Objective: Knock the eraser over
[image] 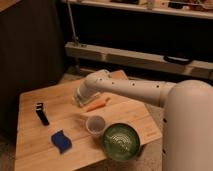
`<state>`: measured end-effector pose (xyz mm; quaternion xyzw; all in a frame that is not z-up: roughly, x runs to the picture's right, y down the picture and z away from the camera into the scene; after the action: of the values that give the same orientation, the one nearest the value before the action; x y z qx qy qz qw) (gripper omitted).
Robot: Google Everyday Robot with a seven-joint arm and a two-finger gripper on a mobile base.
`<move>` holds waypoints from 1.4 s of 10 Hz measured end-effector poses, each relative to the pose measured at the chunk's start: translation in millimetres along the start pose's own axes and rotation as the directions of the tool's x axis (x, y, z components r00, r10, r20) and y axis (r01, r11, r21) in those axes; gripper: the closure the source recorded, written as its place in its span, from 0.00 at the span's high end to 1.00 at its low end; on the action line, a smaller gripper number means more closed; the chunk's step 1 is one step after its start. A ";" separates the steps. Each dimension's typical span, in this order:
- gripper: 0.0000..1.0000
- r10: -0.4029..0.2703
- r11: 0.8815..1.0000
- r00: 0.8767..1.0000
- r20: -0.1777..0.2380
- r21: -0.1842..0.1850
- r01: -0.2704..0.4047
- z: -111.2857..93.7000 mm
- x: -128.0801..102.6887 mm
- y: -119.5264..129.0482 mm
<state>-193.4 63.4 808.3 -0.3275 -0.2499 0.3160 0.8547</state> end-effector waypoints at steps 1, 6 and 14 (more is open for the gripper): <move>0.00 -0.030 0.999 0.999 0.020 -0.032 0.030 9.9 -3.7 3.2; 0.00 -0.160 0.973 0.987 0.019 -0.164 0.161 58.9 -39.8 43.1; 0.00 -0.315 0.859 0.945 0.088 -0.397 0.324 129.9 -130.7 104.8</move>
<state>-403.5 85.0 790.1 -0.4484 -0.3695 0.1144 0.8058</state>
